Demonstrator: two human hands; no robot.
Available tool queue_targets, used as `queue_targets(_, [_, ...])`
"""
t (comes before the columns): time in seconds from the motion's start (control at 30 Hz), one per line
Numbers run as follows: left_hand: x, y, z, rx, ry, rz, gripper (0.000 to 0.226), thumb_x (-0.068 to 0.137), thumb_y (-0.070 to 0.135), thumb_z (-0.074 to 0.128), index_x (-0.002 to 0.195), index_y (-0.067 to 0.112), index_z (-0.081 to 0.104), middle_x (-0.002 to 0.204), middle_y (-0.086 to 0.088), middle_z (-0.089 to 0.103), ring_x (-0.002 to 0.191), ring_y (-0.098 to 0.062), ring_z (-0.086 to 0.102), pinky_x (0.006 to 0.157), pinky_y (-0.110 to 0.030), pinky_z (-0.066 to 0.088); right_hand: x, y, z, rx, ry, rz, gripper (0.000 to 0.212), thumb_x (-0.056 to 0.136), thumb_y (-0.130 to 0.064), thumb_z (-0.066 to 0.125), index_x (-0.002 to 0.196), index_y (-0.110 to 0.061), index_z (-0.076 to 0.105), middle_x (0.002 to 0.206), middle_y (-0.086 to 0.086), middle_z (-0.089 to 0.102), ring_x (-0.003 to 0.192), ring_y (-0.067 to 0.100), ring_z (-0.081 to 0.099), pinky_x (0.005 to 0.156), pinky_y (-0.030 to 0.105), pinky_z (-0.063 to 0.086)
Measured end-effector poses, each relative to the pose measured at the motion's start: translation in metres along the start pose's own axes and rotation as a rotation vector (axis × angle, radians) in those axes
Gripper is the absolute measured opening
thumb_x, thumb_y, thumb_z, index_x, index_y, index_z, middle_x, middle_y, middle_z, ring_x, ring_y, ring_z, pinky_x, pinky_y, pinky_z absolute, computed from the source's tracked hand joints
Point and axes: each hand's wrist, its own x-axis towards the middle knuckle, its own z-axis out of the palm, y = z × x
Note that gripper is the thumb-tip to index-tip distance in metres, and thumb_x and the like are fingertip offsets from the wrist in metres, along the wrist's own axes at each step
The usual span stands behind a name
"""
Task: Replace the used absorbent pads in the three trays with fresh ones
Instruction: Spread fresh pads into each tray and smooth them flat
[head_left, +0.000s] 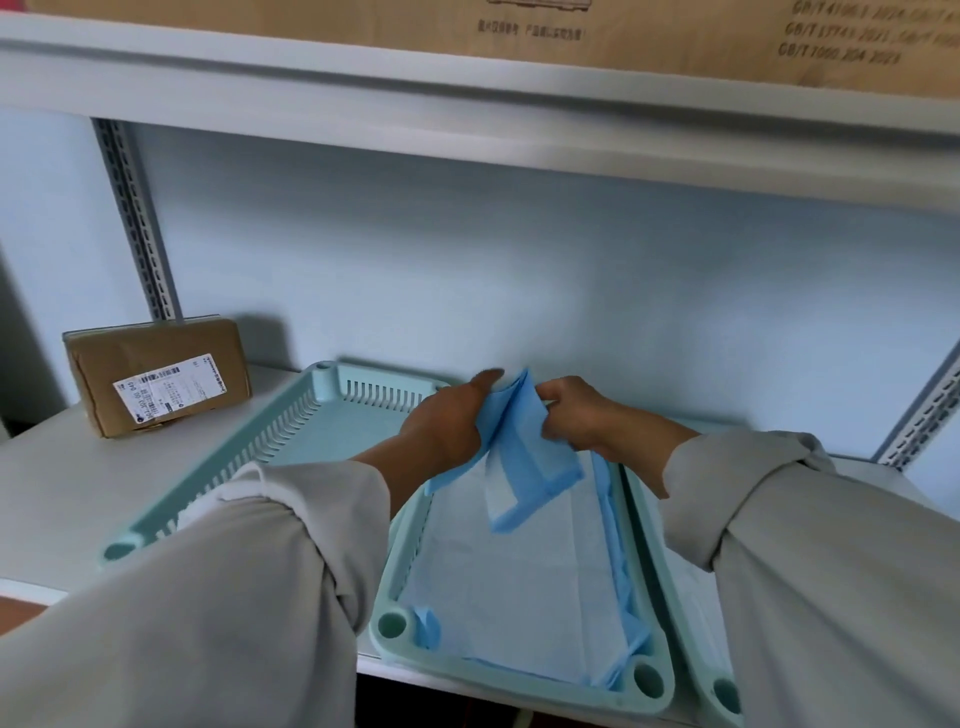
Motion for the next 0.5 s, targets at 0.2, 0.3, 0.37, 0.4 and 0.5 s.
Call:
queue_targets(0.2, [-0.015, -0.02, -0.006, 0.528, 0.072, 0.284, 0.081, 0.092, 0.007, 0.04, 0.146, 0.051, 0.0, 0.149, -0.004, 0.02, 0.119, -0.031, 0.048, 0.083, -0.037, 0.045, -0.002, 0.015, -0.008, -0.364, -0.013, 0.019, 0.031, 0.08, 0.007, 0.04, 0.06, -0.013, 0.052, 0.064, 0.0, 0.049, 0.074, 0.019, 0.051, 0.054, 0.023, 0.037])
queue_targets(0.3, [-0.016, -0.025, 0.0, 0.804, -0.001, 0.426, 0.078, 0.095, 0.013, 0.046, 0.149, 0.044, 0.0, 0.149, -0.011, 0.024, 0.124, -0.03, 0.044, 0.087, -0.039, 0.046, -0.001, 0.017, -0.01, -0.471, -0.012, 0.01, 0.034, 0.082, 0.004, 0.043, 0.054, -0.016, 0.039, 0.059, -0.002, 0.037, 0.06, 0.013, 0.038, 0.052, 0.024, 0.029])
queue_targets(0.37, [-0.013, -0.03, 0.006, 0.799, 0.11, 0.507, 0.086, 0.078, 0.011, 0.068, 0.148, 0.038, 0.026, 0.131, -0.014, 0.049, 0.103, -0.029, 0.06, 0.071, -0.033, 0.051, -0.001, 0.016, -0.013, -0.462, -0.003, -0.013, 0.035, 0.082, 0.003, 0.047, 0.053, -0.016, 0.037, 0.058, -0.002, 0.035, 0.056, 0.011, 0.033, 0.05, 0.024, 0.027])
queue_targets(0.4, [-0.011, -0.031, 0.006, 0.792, 0.173, 0.513, 0.091, 0.06, 0.01, 0.08, 0.139, 0.034, 0.045, 0.113, -0.013, 0.061, 0.087, -0.027, 0.066, 0.061, -0.029, 0.051, 0.0, 0.015, -0.015, -0.446, 0.003, -0.027, 0.035, 0.081, 0.003, 0.048, 0.053, -0.015, 0.038, 0.058, -0.002, 0.035, 0.057, 0.011, 0.034, 0.051, 0.024, 0.027])
queue_targets(0.5, [-0.006, -0.03, 0.012, 0.735, 0.273, 0.542, 0.091, 0.043, 0.012, 0.084, 0.128, 0.029, 0.059, 0.111, -0.012, 0.064, 0.092, -0.027, 0.066, 0.07, -0.029, 0.053, 0.0, 0.01, -0.02, -0.365, 0.047, -0.071, 0.031, 0.08, 0.004, 0.049, 0.056, -0.014, 0.045, 0.06, -0.001, 0.041, 0.064, 0.014, 0.041, 0.053, 0.024, 0.03])
